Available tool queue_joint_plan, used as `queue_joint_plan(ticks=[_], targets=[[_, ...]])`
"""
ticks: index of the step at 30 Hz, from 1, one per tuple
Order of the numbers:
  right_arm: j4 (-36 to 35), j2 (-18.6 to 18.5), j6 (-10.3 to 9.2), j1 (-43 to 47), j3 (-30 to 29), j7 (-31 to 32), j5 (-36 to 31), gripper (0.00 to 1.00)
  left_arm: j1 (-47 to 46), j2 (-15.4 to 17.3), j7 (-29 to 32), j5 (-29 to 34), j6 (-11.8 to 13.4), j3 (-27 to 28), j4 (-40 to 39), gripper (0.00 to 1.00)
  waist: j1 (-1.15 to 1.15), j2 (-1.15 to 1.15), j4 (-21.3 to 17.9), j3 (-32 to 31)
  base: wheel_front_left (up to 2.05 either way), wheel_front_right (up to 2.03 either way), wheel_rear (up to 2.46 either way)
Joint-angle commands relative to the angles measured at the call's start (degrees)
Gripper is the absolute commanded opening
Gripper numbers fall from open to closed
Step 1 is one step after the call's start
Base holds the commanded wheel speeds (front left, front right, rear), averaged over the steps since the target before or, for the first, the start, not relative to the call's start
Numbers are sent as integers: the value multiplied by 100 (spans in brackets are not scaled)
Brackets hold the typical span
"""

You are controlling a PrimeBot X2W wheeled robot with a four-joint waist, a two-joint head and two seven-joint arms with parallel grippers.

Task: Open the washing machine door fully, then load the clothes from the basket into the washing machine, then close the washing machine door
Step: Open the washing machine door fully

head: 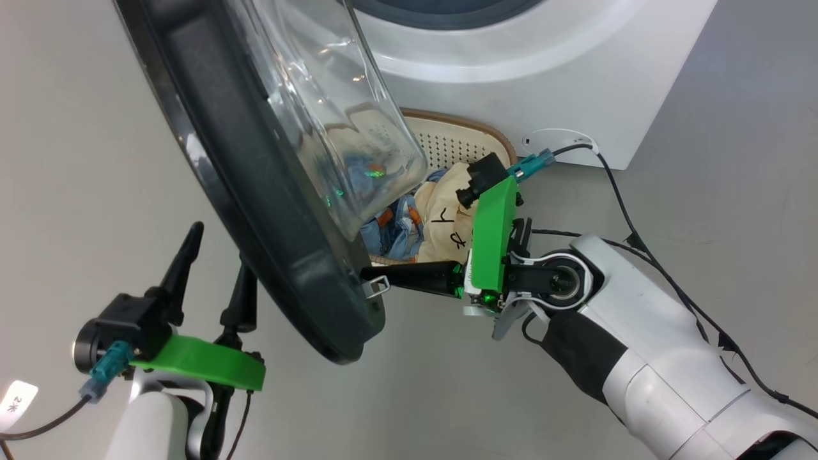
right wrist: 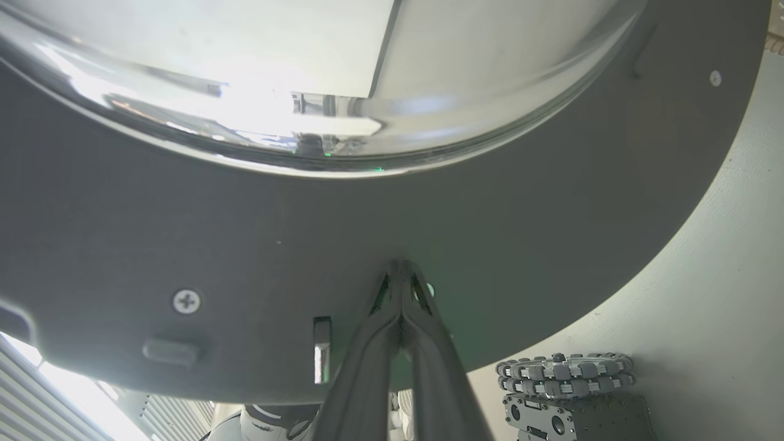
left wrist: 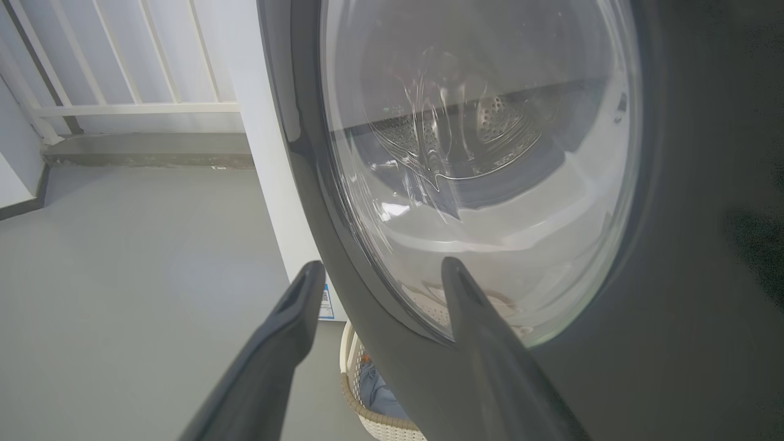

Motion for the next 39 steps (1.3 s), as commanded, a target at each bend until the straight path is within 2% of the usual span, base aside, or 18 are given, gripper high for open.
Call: queue_joint_plan(ticks=[1,6,12,26,28,29,30,32,34,35,39], targets=[[-141,244,17,-49,101,-48,71,0,-43,130,-36,4,-14,198,-121,100,0,0,2,-1,0,0,0],[-75,244,17,-118,332,-221,274,0,-40,122,-36,12,-14,234,-124,100,0,0,-19,-9,0,0,0],[-43,186,17,-145,301,-472,315,0,-20,132,-36,41,-14,337,-138,100,0,0,-148,-60,0,0,0],[-823,-619,17,612,-51,-1609,243,0,101,234,-36,136,-14,657,-176,100,0,0,-605,-369,0,0,0],[-947,-700,17,739,-71,-1818,194,12,140,245,-36,158,-14,710,-180,100,0,0,-667,-438,0,0,0],[-1016,-748,17,799,-89,-1946,152,22,160,245,-36,175,-14,727,-180,100,0,0,-692,-472,0,0,0],[-1075,-782,17,871,-124,-2093,130,36,183,245,-36,193,-14,738,-181,100,0,0,-718,-511,0,0,0],[-1153,-816,17,947,-132,-2188,109,38,209,247,-36,209,-14,749,-182,100,0,0,-742,-553,0,0,0],[-1254,-885,17,1116,-198,-2480,71,51,276,259,-36,233,-14,779,-191,100,0,0,-795,-638,0,0,0],[-1269,-911,17,1191,-227,-2633,47,100,315,268,-36,242,-14,799,-199,100,0,0,-824,-677,0,0,0],[-1318,-990,17,1411,-323,-3321,-165,100,470,284,-36,272,-14,884,-230,100,0,0,-937,-823,0,0,0]])
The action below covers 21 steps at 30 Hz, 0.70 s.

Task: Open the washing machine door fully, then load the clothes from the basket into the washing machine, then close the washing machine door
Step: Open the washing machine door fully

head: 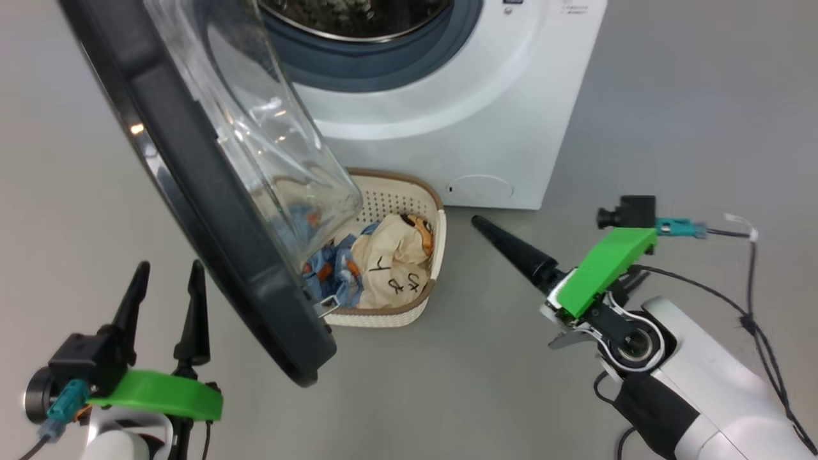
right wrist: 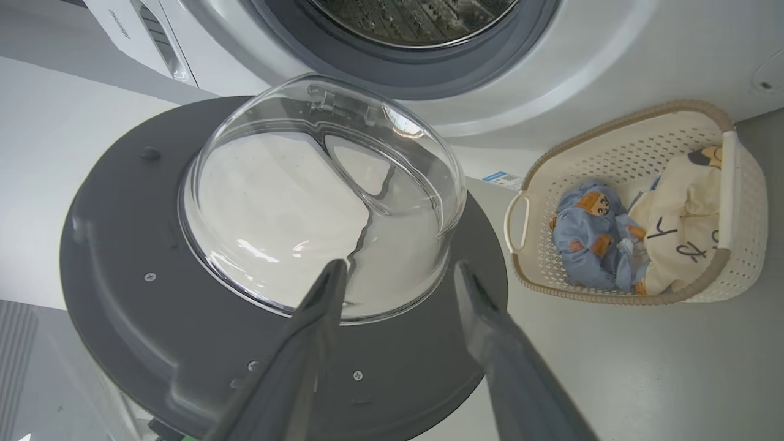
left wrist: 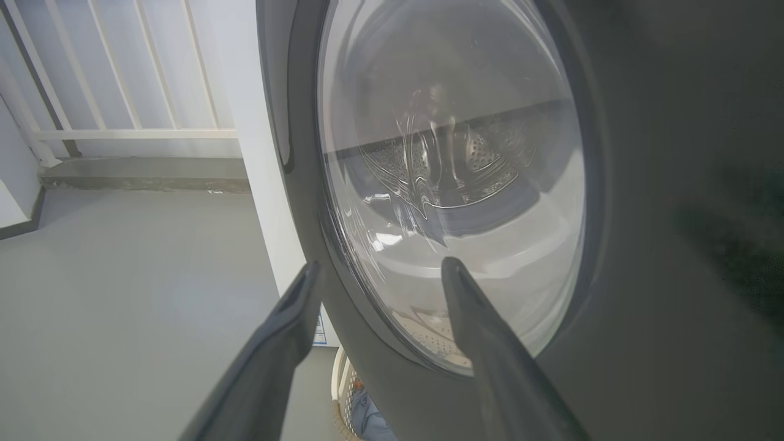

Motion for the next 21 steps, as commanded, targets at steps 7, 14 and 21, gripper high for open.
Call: queue_joint_plan(ticks=[7,14,21], targets=[[-232,-91,16,422,-61,-1458,-934,100,205,211,-36,152,-14,311,-218,100,0,0,-317,-343,0,0,0],[-36,-216,16,776,-404,-2506,-2298,100,401,211,-36,199,-14,406,-286,100,0,0,-533,-512,0,0,0],[-563,216,16,1548,-2063,-2543,-4552,100,529,171,-36,244,-14,511,-378,100,0,0,-703,-570,0,0,0]])
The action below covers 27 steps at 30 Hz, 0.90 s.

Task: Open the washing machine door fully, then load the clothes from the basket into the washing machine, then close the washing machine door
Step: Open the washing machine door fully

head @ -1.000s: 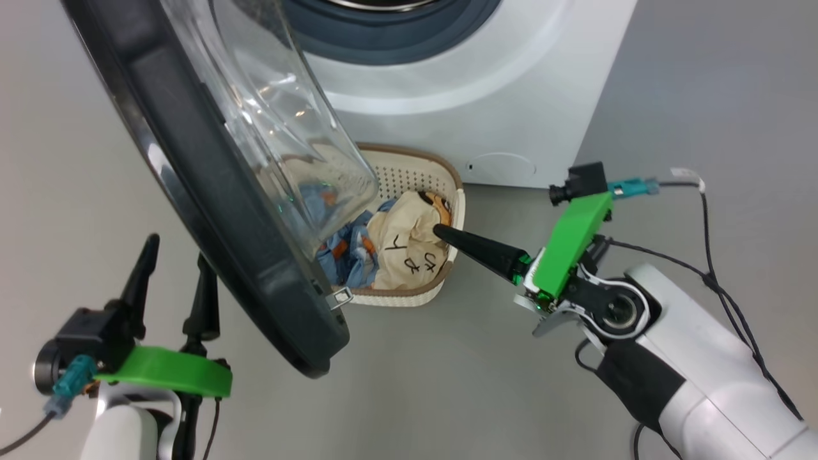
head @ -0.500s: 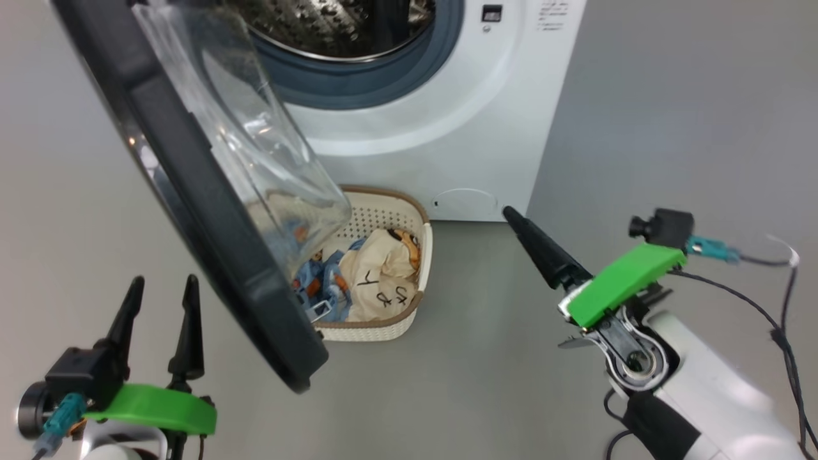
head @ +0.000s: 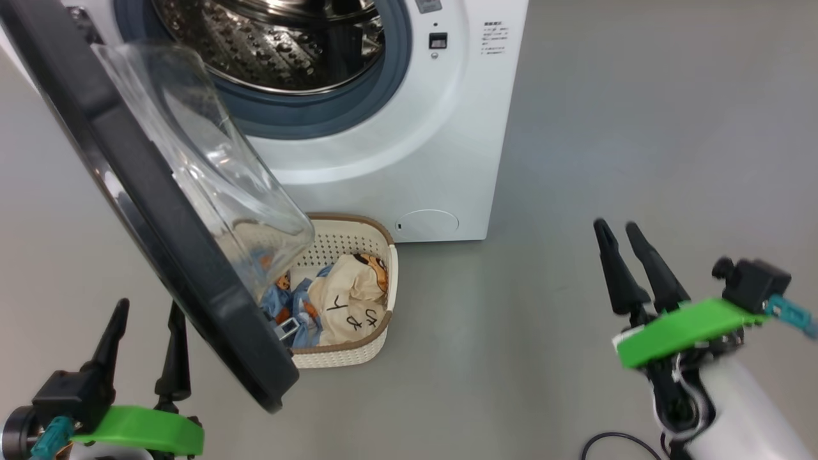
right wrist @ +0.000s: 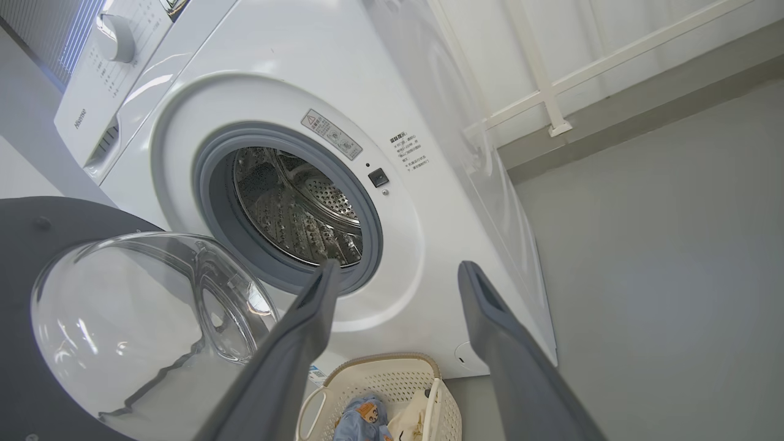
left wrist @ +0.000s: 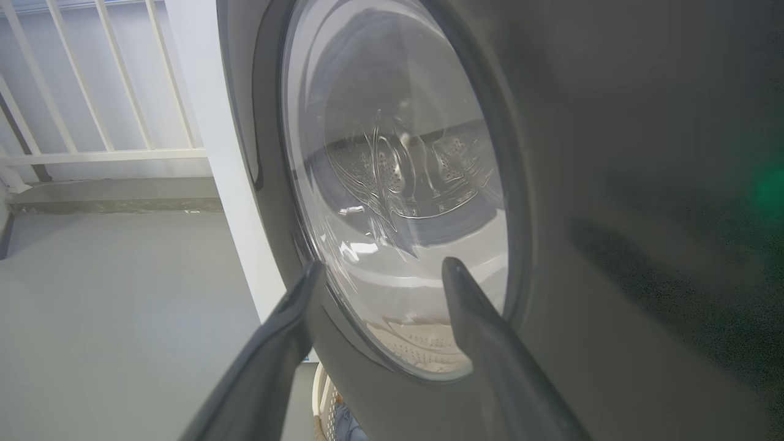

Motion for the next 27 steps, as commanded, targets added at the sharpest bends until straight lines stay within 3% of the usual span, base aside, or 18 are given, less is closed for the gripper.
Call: queue_joint_plan(ticks=[1,9,22,27], targets=[[-280,186,16,258,-109,-67,-353,100,-32,96,-36,48,-14,222,-199,100,0,0,-55,-43,0,0,0],[-1397,786,16,1494,-1185,-68,-2619,100,96,73,-36,76,-14,268,-247,100,0,0,-79,-103,0,0,0],[-2057,1053,16,2227,-1586,-68,-3943,100,320,25,-36,82,-14,344,-337,100,0,0,-109,-125,0,0,0],[-2240,1102,16,2397,-1855,-68,-4164,100,394,-12,-36,108,-13,340,-376,100,0,0,-76,-154,0,0,0]])
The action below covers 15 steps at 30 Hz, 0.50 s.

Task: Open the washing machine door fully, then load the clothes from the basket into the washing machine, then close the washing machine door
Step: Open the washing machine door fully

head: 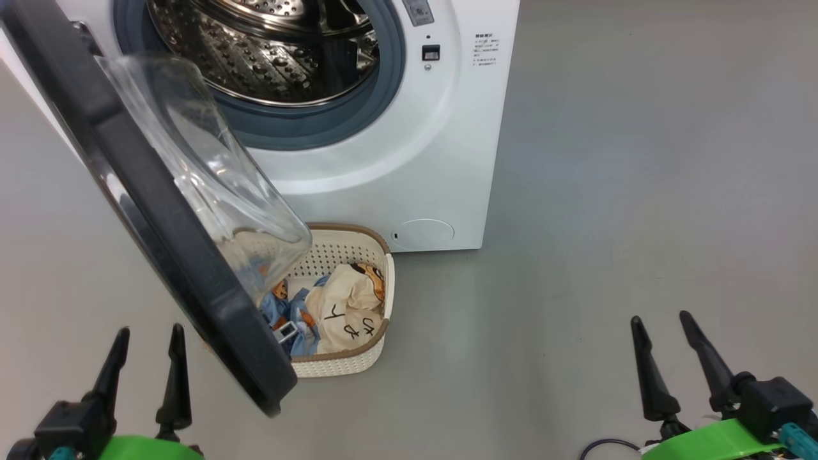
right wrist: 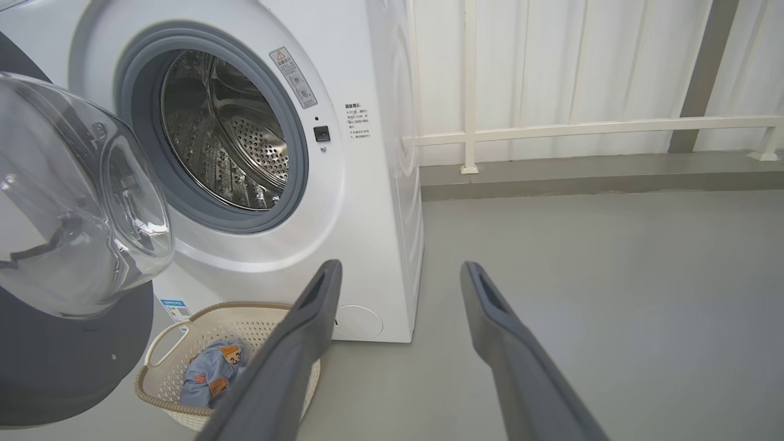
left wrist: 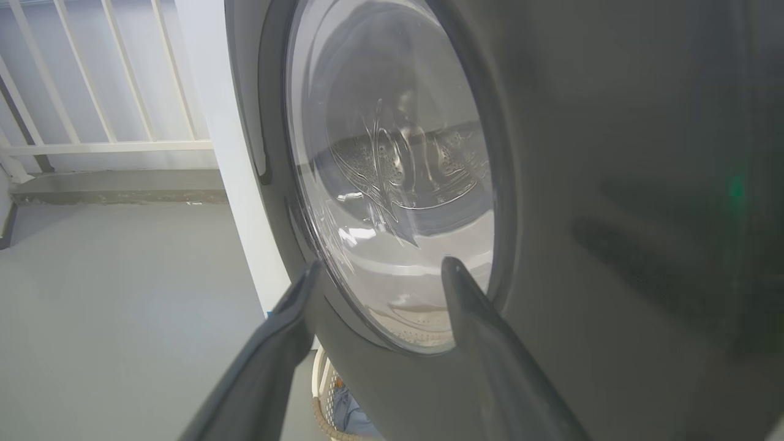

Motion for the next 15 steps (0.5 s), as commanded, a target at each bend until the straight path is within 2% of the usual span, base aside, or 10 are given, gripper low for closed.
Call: queue_joint_plan(ticks=[1,15], targets=[[-216,11,8,-16,62,-69,-36,100,14,92,-36,56,-10,210,-183,100,0,0,6,-8,0,0,0],[-260,29,8,3,43,-69,-26,100,180,34,-36,61,-4,222,-245,100,0,0,30,-27,0,0,0]])
